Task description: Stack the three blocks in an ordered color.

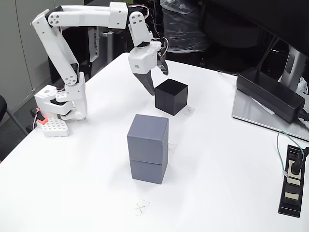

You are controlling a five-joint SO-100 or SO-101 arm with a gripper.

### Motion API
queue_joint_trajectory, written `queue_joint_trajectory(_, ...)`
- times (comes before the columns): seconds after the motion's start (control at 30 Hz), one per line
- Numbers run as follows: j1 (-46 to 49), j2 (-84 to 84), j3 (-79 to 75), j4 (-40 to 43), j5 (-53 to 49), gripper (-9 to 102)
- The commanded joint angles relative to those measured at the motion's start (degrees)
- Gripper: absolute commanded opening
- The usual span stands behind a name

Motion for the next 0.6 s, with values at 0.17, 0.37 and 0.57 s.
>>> queue_joint_trajectory(0.17, 0.0, -5.1, -5.7, -4.5, 4.8, 33)
queue_joint_trajectory(0.37, 0.0, -12.7, -9.6, -4.8, 4.9, 33)
queue_joint_trajectory(0.57, 0.0, -17.8, -14.1, -4.5, 5.0, 32)
